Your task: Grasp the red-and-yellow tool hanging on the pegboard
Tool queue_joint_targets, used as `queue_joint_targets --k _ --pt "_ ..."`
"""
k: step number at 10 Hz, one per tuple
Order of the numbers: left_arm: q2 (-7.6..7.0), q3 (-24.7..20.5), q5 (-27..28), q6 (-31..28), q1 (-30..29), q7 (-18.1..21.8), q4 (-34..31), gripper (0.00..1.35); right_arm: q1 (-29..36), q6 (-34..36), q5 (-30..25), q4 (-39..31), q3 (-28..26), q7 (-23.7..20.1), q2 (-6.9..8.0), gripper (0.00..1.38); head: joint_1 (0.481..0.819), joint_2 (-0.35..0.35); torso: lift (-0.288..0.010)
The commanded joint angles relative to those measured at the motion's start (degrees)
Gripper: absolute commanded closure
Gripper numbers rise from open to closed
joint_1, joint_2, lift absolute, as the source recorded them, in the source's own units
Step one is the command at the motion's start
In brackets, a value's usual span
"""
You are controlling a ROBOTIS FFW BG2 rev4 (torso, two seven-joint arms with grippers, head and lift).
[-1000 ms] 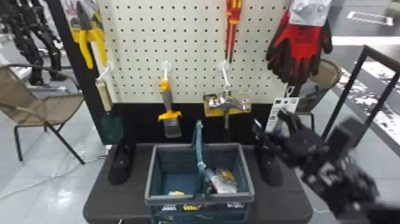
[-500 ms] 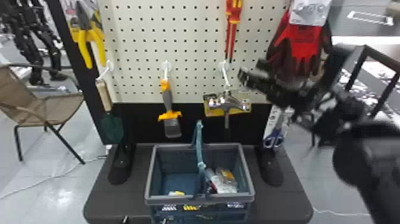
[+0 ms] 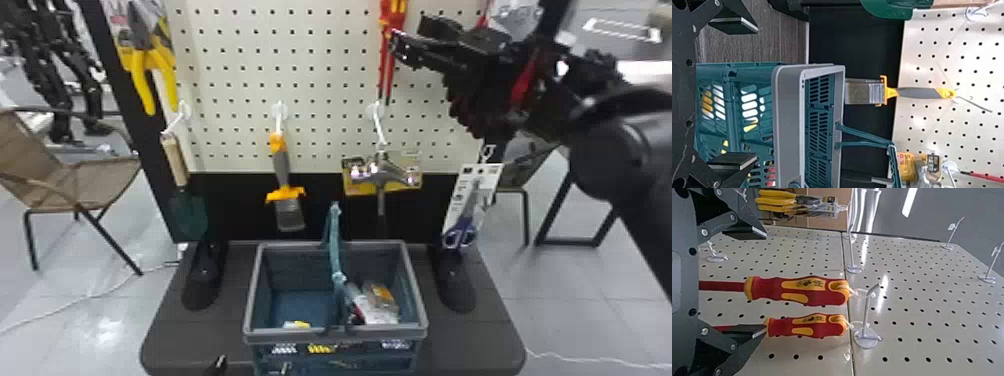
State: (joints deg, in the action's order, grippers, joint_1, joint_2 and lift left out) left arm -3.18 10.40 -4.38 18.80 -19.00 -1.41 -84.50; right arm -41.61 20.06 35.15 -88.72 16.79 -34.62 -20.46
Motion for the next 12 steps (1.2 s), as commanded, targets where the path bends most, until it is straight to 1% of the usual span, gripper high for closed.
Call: queue_joint_targets --k 1,3,5,6,8,12 --pt "-0.34 0.8 -0.3 -0.1 0.9 0.0 0.6 0.17 -4.5 -0.6 1.2 4.0 3.3 0.0 -0.37 0.43 0.549 0.000 -0.100" --pt "-0.34 1.1 -0.3 -0.3 1.3 0.0 0.8 0.17 -6.9 -0.7 1.1 5.4 4.4 0.0 -0.11 0.46 0.549 0.000 -0.100" --pt "-0.34 1.1 -0.5 -0.2 1.2 0.0 0.8 0.17 -7.0 -0.5 -0.1 5.4 4.4 0.1 -0.11 1.24 0.549 0.000 -0.100" --pt "-0.34 1.1 -0.5 -0.2 1.2 0.0 0.8 0.17 -6.9 -0.5 -1.2 5.0 4.4 0.1 -0.11 1.29 0.549 0.000 -0.100" --pt "-0.42 1.1 -0.5 -0.2 1.2 0.0 0.8 0.17 -6.9 -0.5 -2.3 4.9 4.4 0.0 -0.02 1.29 0.549 0.000 -0.100" --pt "-0.60 1.1 -0.5 -0.3 1.2 0.0 0.8 0.17 -6.7 -0.5 -1.7 4.7 4.4 0.0 -0.02 1.29 0.549 0.000 -0.100"
